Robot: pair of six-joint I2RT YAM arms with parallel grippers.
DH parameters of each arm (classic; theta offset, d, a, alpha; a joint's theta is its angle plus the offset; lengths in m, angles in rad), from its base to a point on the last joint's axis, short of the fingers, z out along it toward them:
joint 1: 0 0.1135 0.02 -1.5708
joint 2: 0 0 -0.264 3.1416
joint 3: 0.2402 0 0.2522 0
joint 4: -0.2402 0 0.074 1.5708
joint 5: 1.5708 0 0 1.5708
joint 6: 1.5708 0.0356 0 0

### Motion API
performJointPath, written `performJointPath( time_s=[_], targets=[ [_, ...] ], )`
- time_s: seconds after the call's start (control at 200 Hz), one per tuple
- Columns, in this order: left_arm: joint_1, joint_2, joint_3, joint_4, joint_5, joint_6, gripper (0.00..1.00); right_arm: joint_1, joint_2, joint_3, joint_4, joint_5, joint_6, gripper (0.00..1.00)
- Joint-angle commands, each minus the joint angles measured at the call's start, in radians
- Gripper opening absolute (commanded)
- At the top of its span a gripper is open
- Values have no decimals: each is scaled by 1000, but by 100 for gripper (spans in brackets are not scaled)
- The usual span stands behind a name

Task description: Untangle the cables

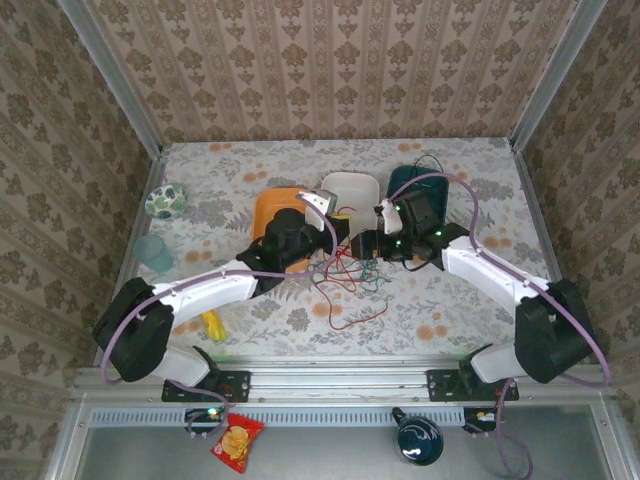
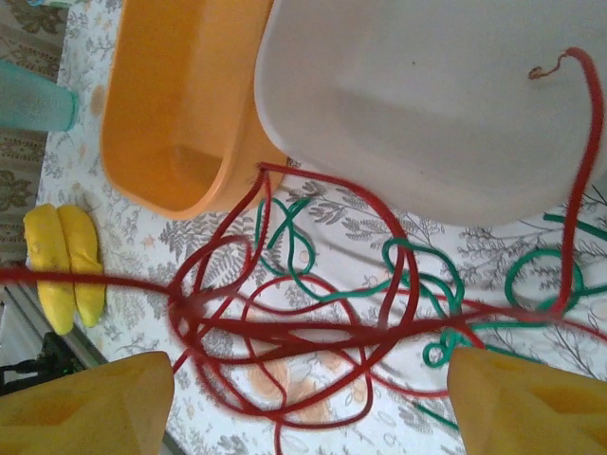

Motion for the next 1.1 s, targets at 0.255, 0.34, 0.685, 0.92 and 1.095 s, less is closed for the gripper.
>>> performJointPath(
  time_s=[0.255,0.34,0.685,0.92,1.095],
  targets=[
    [-2,-124,-10,65,65,-36,0,19,160,30,17,136,63,14],
    [8,-180,-7,61,66,-33,0,4,158,3,5,160,75,2],
    [98,-441,59,-87,10,65,0,-77,116,-128,-43,164,94,0],
    [166,-506,172,-126,13,160,0,-122,97,-166,-39,149,107,0],
    [234,-491,258,-59,95,138,0,-125,104,-166,-50,152,106,0]
  ],
)
